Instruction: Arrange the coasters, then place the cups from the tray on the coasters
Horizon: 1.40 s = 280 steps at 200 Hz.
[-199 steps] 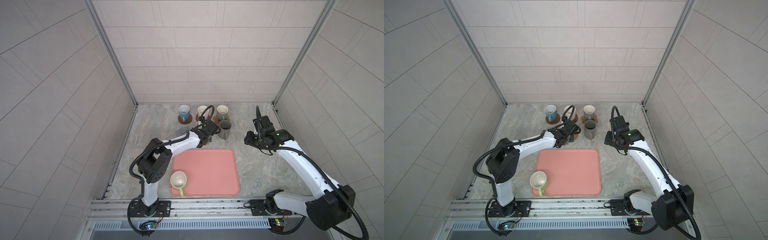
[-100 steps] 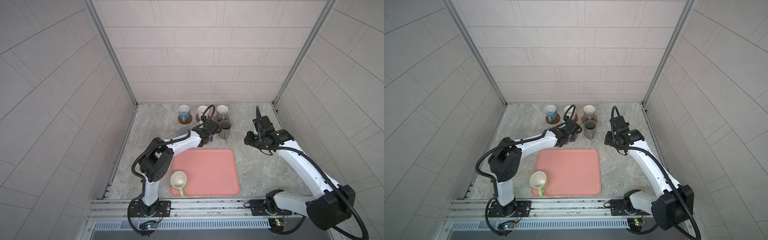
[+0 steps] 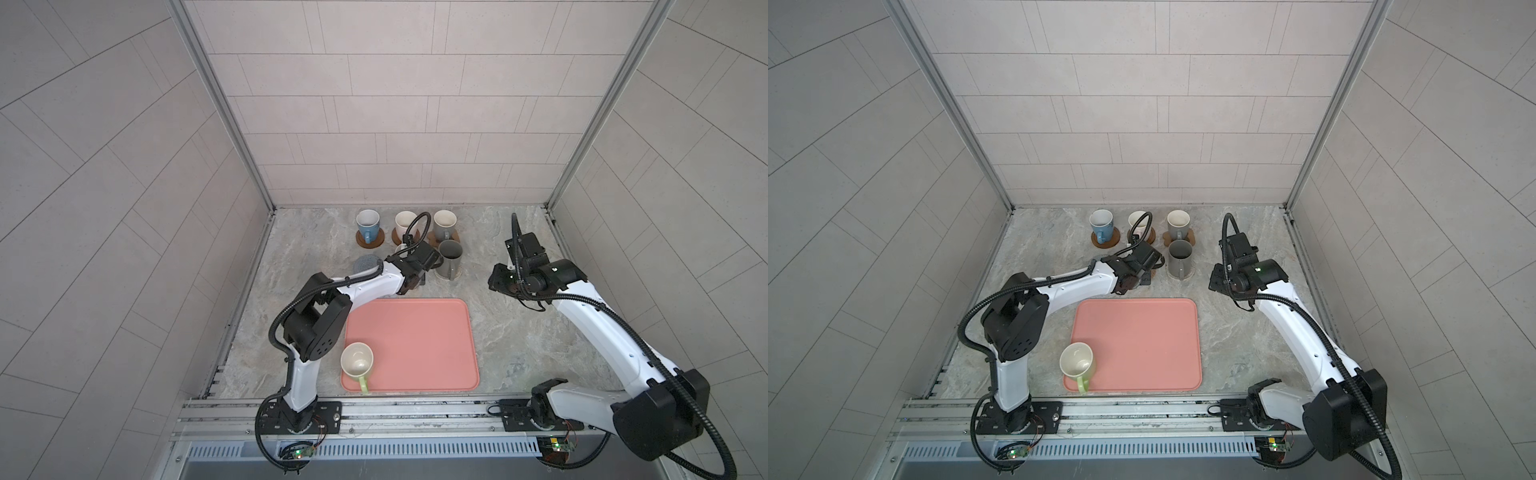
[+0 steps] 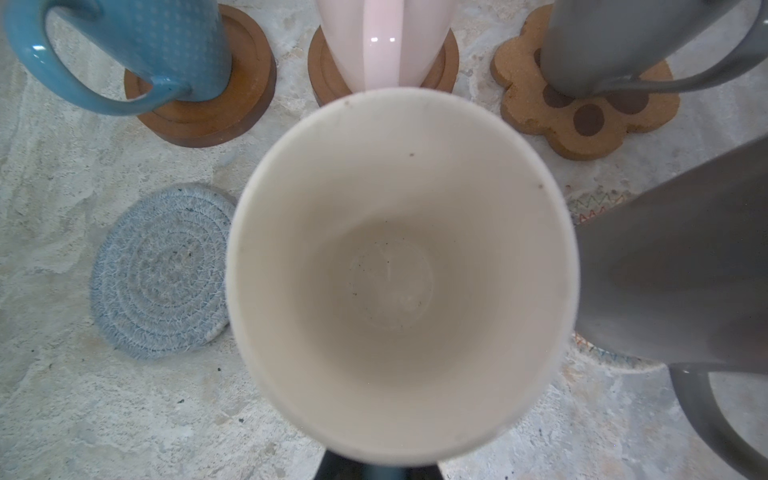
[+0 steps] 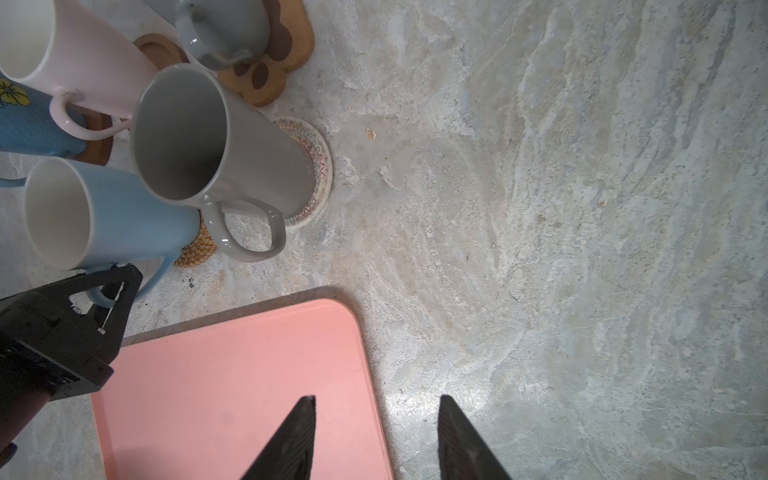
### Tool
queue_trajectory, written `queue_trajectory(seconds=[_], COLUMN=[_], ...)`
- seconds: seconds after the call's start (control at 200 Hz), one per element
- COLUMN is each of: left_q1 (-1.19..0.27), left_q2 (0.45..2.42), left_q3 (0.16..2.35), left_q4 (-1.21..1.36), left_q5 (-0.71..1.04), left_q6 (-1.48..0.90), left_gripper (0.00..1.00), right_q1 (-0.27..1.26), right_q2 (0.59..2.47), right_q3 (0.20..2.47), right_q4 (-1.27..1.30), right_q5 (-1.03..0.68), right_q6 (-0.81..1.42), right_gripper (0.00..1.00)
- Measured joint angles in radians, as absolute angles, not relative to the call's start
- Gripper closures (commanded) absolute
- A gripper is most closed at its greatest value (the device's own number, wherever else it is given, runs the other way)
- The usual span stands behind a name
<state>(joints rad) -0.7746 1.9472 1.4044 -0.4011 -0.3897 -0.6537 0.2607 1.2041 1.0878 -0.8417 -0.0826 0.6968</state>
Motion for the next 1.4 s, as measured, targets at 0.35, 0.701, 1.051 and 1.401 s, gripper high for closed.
queue_trajectory(seconds=[0.35, 0.701, 1.051, 1.401], left_q1=[-0.775, -0.775, -0.775, -0.775], left_q2=[1.967, 1.969, 1.969, 1.969], left_q3=[1.438, 1.463, 1.465, 1.465], left_q4=[-0.425, -0.433, -0.444, -0.447], left_q5=[-0.385, -0.386, -0.380, -0.339], left_q6=[-0.655, -0.665, -0.680, -0.690], left_gripper=[0.85, 0.73, 0.65, 0.64], right_q1=[0.261, 0.261, 0.261, 0.261], right_q2=[1.204, 1.204, 1.204, 1.201], right_q3=[1.086, 1.086, 1.086, 1.086], right_q4=[-0.842, -0.842, -0.842, -0.842], right_q5=[-0.083, -0.083, -0.083, -0.083], right_q6=[0.697, 0.697, 0.697, 0.697], right_gripper=[0.50, 0.50, 0.50, 0.50])
